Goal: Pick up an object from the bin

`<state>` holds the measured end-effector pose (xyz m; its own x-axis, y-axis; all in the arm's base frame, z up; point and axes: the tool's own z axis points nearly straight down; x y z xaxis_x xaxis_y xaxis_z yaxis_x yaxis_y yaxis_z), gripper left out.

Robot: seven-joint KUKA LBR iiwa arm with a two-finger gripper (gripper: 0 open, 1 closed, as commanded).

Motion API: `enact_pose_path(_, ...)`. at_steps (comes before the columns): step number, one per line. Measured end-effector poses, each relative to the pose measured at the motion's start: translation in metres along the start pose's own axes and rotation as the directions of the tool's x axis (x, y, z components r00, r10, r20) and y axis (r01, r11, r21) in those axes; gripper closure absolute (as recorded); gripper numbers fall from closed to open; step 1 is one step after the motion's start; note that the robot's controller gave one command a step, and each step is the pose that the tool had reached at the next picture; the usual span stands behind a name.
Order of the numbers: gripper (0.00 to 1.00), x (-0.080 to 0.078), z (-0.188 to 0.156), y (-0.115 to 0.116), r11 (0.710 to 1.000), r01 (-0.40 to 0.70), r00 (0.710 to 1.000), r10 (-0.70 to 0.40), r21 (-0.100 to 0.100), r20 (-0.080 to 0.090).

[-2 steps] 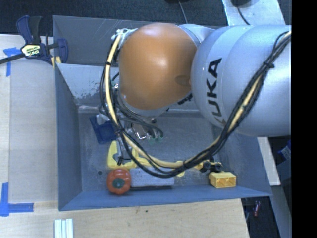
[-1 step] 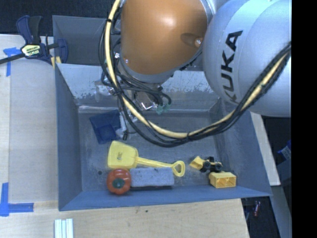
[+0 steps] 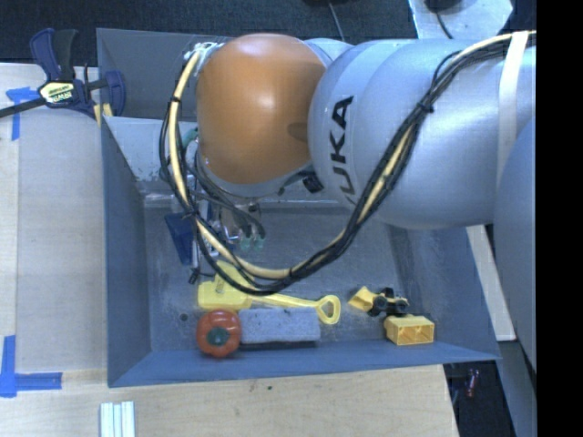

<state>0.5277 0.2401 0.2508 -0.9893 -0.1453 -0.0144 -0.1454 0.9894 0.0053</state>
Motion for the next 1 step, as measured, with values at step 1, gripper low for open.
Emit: enact_pose_path(1,0.0,0.0341,-0.0484,0.0023,0.97,0.242,0.97,-0.242,-0.001,0.021)
